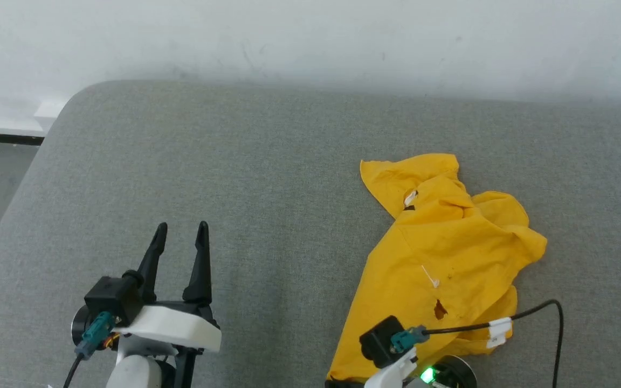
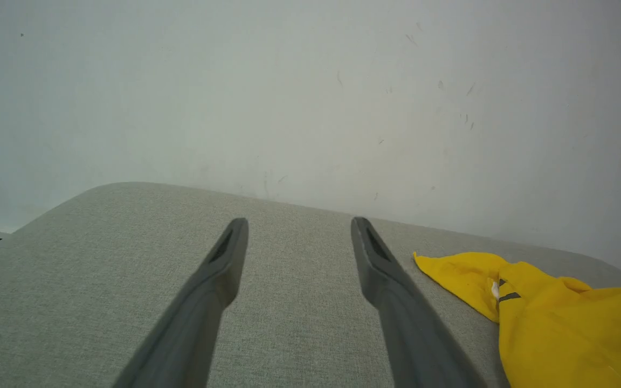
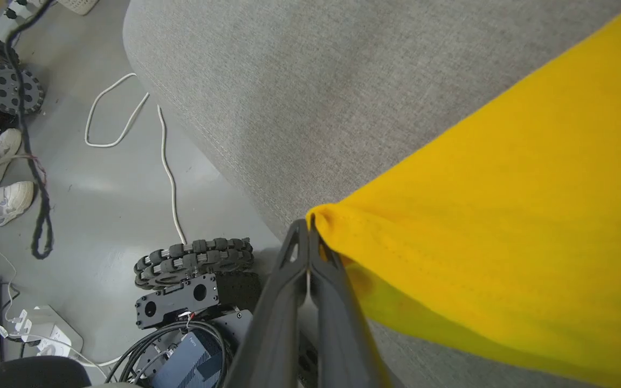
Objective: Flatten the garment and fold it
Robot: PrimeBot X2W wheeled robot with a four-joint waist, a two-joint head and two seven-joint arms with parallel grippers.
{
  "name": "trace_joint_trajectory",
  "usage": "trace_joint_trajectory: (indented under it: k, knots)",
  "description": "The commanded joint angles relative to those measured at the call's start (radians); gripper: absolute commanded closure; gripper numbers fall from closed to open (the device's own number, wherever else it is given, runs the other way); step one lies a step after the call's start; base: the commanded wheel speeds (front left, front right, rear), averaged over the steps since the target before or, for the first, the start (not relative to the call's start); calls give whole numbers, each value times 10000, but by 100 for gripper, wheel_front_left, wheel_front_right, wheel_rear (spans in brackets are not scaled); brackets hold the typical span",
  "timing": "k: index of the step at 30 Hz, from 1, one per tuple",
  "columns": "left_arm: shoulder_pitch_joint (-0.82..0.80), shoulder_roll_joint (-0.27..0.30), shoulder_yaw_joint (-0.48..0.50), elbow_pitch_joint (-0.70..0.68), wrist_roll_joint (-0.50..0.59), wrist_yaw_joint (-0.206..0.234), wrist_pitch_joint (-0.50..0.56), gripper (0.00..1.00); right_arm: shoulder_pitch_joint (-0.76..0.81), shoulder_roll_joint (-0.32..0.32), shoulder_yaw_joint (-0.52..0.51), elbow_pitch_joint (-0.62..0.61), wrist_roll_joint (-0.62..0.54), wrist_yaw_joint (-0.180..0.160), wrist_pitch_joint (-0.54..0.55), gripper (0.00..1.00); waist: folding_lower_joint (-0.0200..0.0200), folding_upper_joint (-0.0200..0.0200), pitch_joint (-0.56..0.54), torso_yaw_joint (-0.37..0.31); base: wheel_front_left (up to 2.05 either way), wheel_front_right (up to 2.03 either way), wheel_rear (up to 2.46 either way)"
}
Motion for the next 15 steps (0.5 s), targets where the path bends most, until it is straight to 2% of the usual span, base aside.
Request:
trace_joint_trajectory:
  k: [1, 6, 9, 12, 15]
  knots:
    - [68, -20, -53, 28, -9, -33, -47, 0, 31, 18, -56, -23, 33, -9, -225, 0, 1, -1, 34, -6, 0, 0, 0]
    - [71, -20, -139, 97, 19, -56, -47, 0, -135, 18, -644, -682, 564, -9, -1649, 0, 1, -1, 53, -107, 0, 0, 0]
    - [48, -20, -228, 125, 41, -77, -47, 0, -257, 18, -1331, -1356, 955, -9, -2735, 0, 1, -1, 37, -223, 0, 0, 0]
    - [18, -20, -385, 137, 98, -111, -47, 0, -319, 18, -2454, -2012, 872, -9, -3820, 0, 1, -1, -16, -367, 0, 0, 0]
    - [-74, -20, -768, 104, 123, -157, -47, 0, -177, 18, -4153, -2413, 259, -9, -4872, 0, 1, -1, -73, -464, 0, 0, 0]
